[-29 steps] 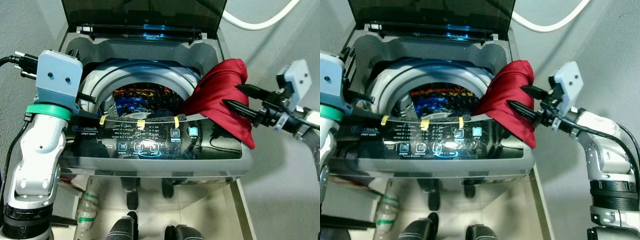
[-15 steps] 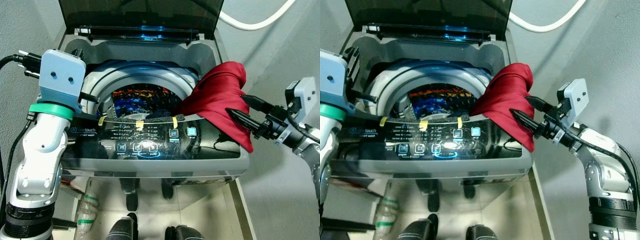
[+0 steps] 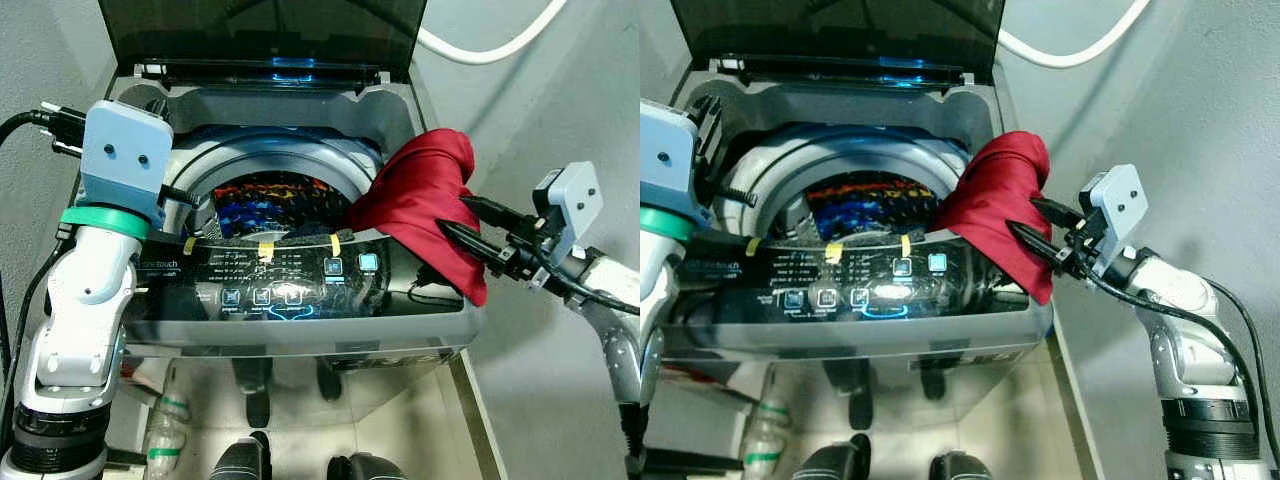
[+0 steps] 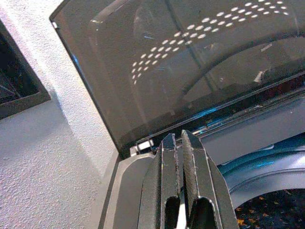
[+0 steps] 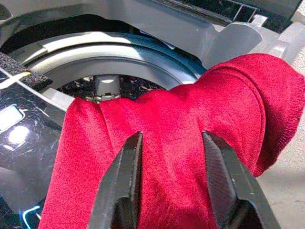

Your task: Clothes washing

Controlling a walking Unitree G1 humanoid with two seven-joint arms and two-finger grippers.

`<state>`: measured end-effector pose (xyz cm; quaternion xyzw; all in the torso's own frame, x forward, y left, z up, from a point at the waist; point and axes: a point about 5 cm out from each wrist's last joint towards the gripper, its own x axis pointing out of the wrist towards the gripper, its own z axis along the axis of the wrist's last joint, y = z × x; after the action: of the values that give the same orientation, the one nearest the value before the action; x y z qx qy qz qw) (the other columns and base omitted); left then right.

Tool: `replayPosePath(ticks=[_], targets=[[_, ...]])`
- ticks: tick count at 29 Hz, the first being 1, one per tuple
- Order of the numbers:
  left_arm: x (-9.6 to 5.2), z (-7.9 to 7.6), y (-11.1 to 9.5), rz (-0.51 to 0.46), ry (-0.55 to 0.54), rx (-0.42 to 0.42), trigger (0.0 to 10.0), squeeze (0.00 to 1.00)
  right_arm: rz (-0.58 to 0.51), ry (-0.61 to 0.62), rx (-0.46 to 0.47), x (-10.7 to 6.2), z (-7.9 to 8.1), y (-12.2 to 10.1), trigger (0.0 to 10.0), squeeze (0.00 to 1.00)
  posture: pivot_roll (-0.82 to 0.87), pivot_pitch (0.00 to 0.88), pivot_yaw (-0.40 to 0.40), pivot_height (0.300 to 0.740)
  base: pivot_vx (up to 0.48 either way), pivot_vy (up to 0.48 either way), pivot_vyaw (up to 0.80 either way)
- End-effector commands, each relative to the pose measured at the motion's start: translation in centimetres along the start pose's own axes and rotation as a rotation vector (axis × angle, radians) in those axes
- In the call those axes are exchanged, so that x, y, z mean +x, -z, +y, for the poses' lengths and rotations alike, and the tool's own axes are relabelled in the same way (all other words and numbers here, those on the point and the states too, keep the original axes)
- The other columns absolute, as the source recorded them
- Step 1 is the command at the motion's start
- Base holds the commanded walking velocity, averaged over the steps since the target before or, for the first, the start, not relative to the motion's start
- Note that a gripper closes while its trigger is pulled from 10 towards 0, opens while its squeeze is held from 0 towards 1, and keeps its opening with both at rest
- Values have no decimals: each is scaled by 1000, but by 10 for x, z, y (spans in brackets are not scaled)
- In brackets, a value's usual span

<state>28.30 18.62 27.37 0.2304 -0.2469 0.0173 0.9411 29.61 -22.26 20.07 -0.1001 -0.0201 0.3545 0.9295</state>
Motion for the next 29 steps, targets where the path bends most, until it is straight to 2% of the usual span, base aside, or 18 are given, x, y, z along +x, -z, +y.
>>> replayPosePath(ticks=[1,5,12,20,22,24,25,26,28,29], targets=[[0,1,1,-7,-2,6,10000,0,148,-71,112,4,18,37,0,0,20,91,51,740,0,0,0],[0,1,1,-7,-2,5,10000,0,137,-76,119,5,18,36,0,0,20,91,51,740,0,0,0],[0,0,3,-5,0,2,10000,0,60,-79,128,12,19,21,0,0,21,93,52,740,0,0,0],[2,0,-2,-30,-17,-1,10000,0,-59,-90,90,33,21,-9,0,0,21,98,52,740,0,0,0],[4,4,-5,-52,-51,19,10000,0,-137,-111,61,47,25,-31,0,0,20,97,52,740,0,0,0],[4,4,-5,-52,-51,19,10000,0,-137,-111,61,47,25,-31,0,0,20,97,52,740,0,0,0],[6,9,-8,-70,-99,42,10000,0,-198,-114,36,60,27,-47,0,0,20,97,52,740,0,0,0],[6,9,-8,-70,-99,42,10000,0,-198,-114,36,60,27,-47,0,0,20,97,52,740,0,0,0],[10,25,-14,-99,-239,96,10000,0,-327,-100,-22,96,35,-88,0,0,22,95,48,740,0,0,0],[10,25,-14,-99,-239,96,10000,0,-327,-100,-22,96,35,-88,0,0,22,95,48,740,0,0,0]])
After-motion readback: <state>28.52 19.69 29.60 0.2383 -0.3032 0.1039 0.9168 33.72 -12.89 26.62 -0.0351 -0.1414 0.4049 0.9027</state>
